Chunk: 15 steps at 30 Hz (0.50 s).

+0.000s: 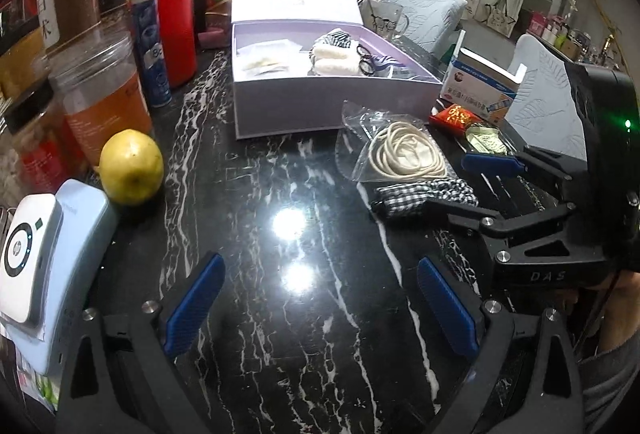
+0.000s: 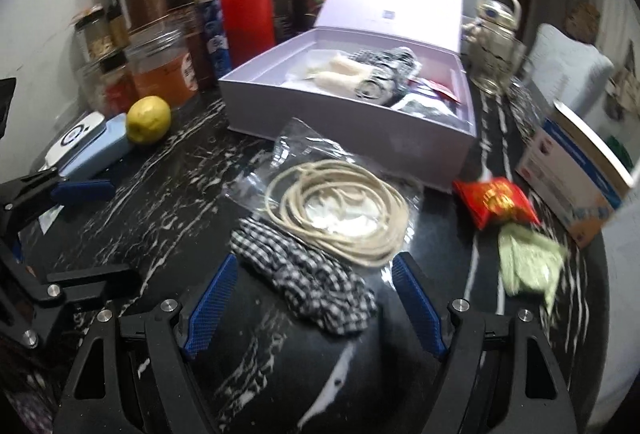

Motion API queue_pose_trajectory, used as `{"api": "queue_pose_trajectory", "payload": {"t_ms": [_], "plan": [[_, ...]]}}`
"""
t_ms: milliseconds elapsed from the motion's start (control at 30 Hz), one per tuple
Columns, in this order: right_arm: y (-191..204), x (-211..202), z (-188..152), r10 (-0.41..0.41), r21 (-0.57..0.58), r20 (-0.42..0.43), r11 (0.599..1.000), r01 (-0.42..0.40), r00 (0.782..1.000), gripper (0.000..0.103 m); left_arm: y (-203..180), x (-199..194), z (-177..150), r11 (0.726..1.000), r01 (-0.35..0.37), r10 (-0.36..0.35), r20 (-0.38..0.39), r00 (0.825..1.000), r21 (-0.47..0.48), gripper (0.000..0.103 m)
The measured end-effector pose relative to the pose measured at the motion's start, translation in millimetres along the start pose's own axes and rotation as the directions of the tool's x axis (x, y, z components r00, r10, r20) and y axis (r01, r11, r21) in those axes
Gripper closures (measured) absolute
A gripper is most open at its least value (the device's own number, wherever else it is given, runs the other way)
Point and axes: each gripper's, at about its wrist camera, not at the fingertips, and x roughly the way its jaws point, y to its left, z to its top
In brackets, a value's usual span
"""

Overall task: Organize soft objects
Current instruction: 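Grasp the black-and-white gingham scrunchie with the right gripper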

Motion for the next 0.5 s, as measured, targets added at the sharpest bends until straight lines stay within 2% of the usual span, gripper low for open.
{"api": "queue_pose_trajectory", "payload": {"t_ms": [100, 200, 367, 400, 500], "plan": [[3, 6, 4, 0.031, -0.023, -0.005, 0.999, -0.031, 1.0, 0.025, 2, 1, 1, 1.0, 0.003, -0.003, 0.0, 1.0, -0.009, 0.004], [5, 15, 4, 0.059, -0.024, -0.05, 0.998, -0.06, 0.997, 0.036, 3, 2, 2, 1.0, 0.009, -0.009, -0.001, 1.0, -0.019, 0.004], [4, 20, -1, 0.02, -0.023, -0.102, 0.999, -0.022, 0.995, 0.049, 6, 6, 2, 0.999, 0.029, -0.03, -0.021, 0.999, -0.044, 0.004], [5, 19, -2, 0.016, -0.024, -0.101, 1.0, -0.018, 0.995, 0.054, 7, 7, 2, 0.998, 0.03, -0.031, -0.024, 0.999, -0.047, 0.004], [5, 11, -9, 0.012, -0.039, -0.102, 0.999, -0.016, 0.995, 0.077, 7, 7, 4, 0.998, 0.031, -0.032, -0.024, 0.999, -0.052, 0.004]]}}
